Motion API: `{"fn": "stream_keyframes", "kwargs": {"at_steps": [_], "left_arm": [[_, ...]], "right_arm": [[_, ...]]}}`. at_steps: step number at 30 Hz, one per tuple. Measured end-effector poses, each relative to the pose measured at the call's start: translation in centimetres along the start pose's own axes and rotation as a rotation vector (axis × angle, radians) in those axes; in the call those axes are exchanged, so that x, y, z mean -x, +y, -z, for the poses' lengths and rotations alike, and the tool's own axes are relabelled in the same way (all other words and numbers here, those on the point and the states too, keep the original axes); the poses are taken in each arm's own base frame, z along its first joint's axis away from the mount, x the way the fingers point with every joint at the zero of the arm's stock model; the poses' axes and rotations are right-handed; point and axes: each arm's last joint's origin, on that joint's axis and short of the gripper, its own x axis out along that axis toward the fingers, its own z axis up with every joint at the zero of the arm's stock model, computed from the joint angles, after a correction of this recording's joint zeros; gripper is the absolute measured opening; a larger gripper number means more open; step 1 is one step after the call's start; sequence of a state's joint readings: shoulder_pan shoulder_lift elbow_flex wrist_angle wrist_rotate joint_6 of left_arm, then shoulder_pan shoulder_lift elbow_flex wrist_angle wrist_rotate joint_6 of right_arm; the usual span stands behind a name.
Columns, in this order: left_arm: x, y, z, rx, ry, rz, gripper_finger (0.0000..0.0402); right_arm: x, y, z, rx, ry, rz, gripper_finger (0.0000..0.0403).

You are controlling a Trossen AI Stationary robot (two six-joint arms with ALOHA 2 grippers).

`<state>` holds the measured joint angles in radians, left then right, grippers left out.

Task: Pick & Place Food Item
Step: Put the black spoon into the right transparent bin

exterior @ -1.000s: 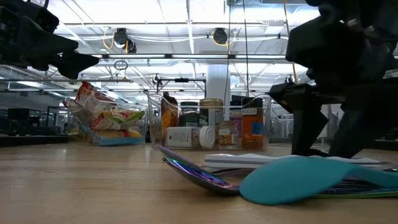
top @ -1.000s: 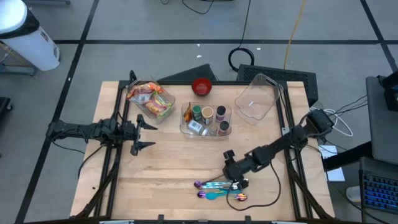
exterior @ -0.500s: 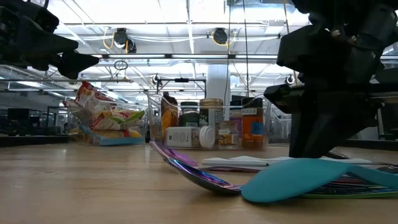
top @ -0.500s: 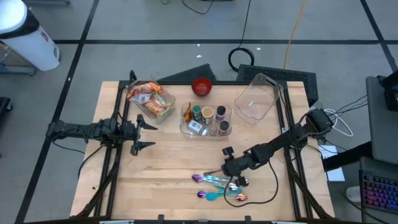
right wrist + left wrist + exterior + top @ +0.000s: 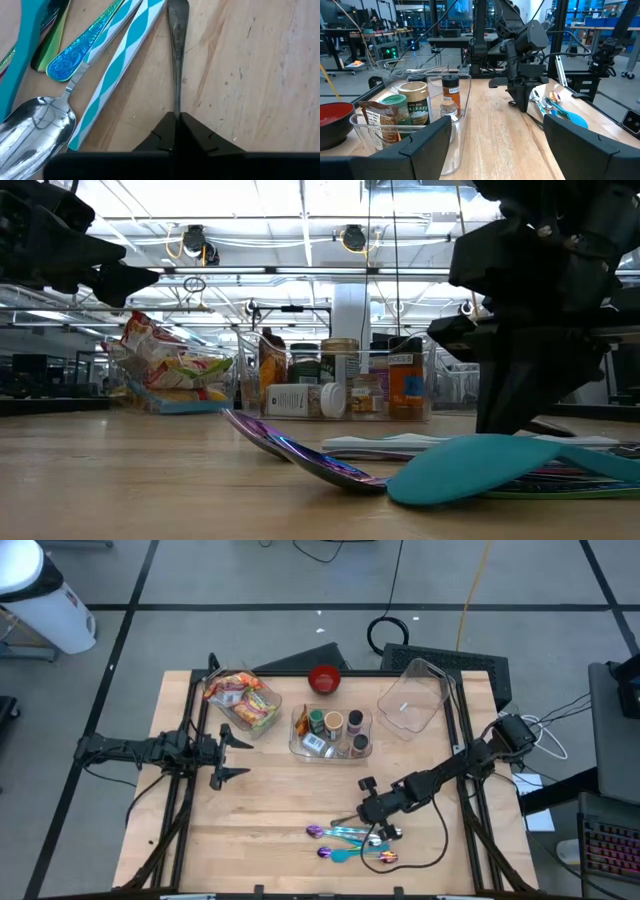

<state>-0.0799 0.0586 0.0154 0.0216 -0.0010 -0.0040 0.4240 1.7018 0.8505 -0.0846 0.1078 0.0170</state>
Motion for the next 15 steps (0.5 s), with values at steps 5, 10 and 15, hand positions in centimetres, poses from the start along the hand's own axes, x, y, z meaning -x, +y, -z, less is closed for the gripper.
{"fn": "stream_keyframes", "kwargs": {"at_steps": [5,10,15], "left_arm": [[0.0,0.0,0.0,0.0,0.0,0.0,0.0324],[0.0,0.0,0.0,0.0,-0.003,0.0,0.0324],[0.0,0.0,0.0,0.0,-0.004,0.0,0.0324]], "right_arm": [[0.9,-0.1,-0.3,-0.004,-0.02,0.0,0.0002],[2.8,-0.3,-1.2,-0.034,-0.099,-0.003,0.0001],[5.7,-0.6,-2.1,-0.082,-0.203,-0.005,0.0001]]}}
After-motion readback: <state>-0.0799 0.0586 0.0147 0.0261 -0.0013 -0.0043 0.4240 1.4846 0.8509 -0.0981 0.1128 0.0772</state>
